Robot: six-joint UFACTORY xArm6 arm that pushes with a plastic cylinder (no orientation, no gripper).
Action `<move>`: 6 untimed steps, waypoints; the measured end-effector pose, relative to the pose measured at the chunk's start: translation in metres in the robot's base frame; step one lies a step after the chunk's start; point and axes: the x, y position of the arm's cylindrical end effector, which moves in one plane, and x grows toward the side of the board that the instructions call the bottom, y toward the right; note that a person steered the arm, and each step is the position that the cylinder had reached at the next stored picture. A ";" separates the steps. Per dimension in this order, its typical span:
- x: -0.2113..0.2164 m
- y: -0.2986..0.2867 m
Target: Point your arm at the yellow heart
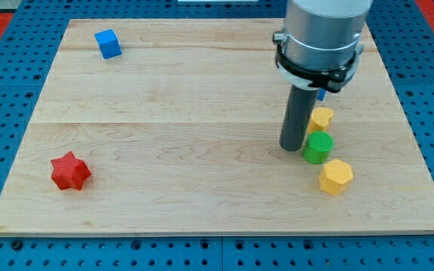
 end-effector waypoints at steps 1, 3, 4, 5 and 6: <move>0.005 0.017; -0.001 -0.015; -0.023 -0.025; -0.036 -0.008; -0.036 0.013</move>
